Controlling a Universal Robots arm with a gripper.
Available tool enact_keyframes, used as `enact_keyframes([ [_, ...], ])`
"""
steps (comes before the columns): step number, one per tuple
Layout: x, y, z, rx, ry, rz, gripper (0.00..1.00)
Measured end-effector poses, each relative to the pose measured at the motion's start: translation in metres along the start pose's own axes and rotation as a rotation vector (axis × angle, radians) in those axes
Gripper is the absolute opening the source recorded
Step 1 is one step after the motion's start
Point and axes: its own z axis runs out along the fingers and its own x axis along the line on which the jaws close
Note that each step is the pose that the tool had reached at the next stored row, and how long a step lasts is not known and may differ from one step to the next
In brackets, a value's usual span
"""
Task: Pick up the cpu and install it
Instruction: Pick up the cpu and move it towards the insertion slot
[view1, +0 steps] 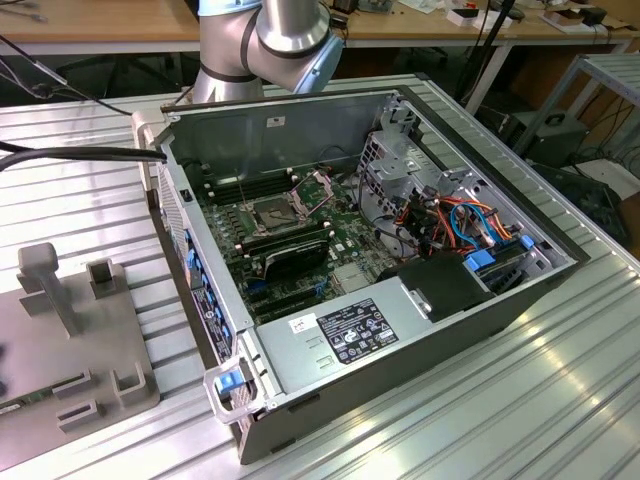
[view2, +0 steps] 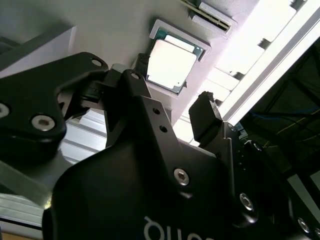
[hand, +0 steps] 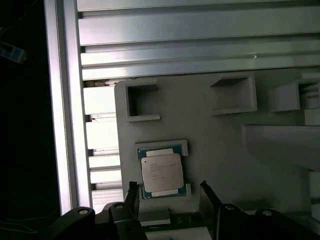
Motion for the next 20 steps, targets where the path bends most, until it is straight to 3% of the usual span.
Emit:
enact_keyframes([
  [14, 0.0, 0.0, 0.0014, -0.0001, -0.0002, 0.0, 0.6],
  [20, 0.0002, -0.0001, 0.0082, -0.0004, -0.0002, 0.0, 0.6],
])
